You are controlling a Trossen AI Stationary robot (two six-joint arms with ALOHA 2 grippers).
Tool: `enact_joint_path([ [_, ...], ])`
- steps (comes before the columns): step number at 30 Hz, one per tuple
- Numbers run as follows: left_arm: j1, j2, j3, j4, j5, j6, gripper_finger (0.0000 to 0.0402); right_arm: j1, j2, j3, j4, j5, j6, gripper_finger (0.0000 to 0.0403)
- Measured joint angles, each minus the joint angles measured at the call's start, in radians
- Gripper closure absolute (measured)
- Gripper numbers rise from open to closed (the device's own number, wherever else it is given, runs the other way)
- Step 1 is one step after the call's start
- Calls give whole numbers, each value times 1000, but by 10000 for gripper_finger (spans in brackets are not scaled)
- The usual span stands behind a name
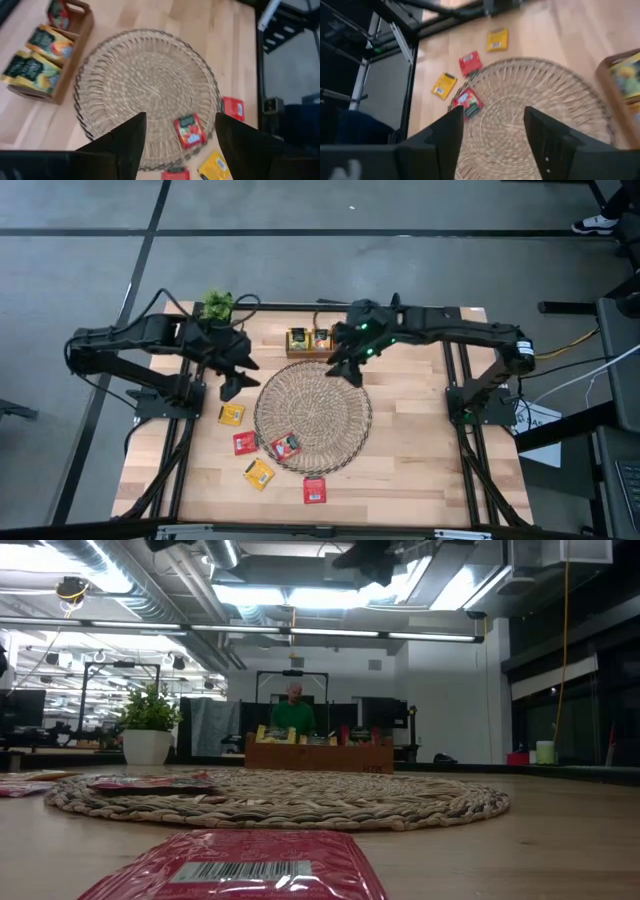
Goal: Pick & Place Tea
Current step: Put the right red tea bag into the right of the wooden organizer
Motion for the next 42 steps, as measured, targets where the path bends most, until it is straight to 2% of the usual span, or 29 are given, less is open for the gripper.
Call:
enact_joint_path([
  [5, -70, -1, -1, -33, 0, 0, 175, 66, 65, 0, 36, 0, 54, 172],
  [13, -166, -13, -1, -72, 0, -8, 175, 150, 124, 0, 49, 12, 136, 182],
  [18, -215, -40, -1, -73, -69, -1, 181, 189, 149, 0, 48, 19, 185, 182],
  [23, -223, -53, -1, -72, -119, 26, 185, 213, 163, 0, 52, 16, 195, 182],
  [31, -202, -43, -1, -62, -150, 2, 185, 219, 162, 0, 64, 29, 87, 183],
  [33, -200, -26, -7, -61, -147, -28, 187, 212, 162, 0, 64, 36, 67, 183],
  [36, -200, 9, -57, -54, -85, -32, 187, 200, 162, 0, 64, 37, 77, 183],
  [39, -201, 56, -117, 24, -23, -27, 183, 196, 162, 0, 64, 38, 94, 183],
  [42, -200, 113, -163, 99, -21, -28, 179, 198, 162, 0, 64, 37, 100, 183],
])
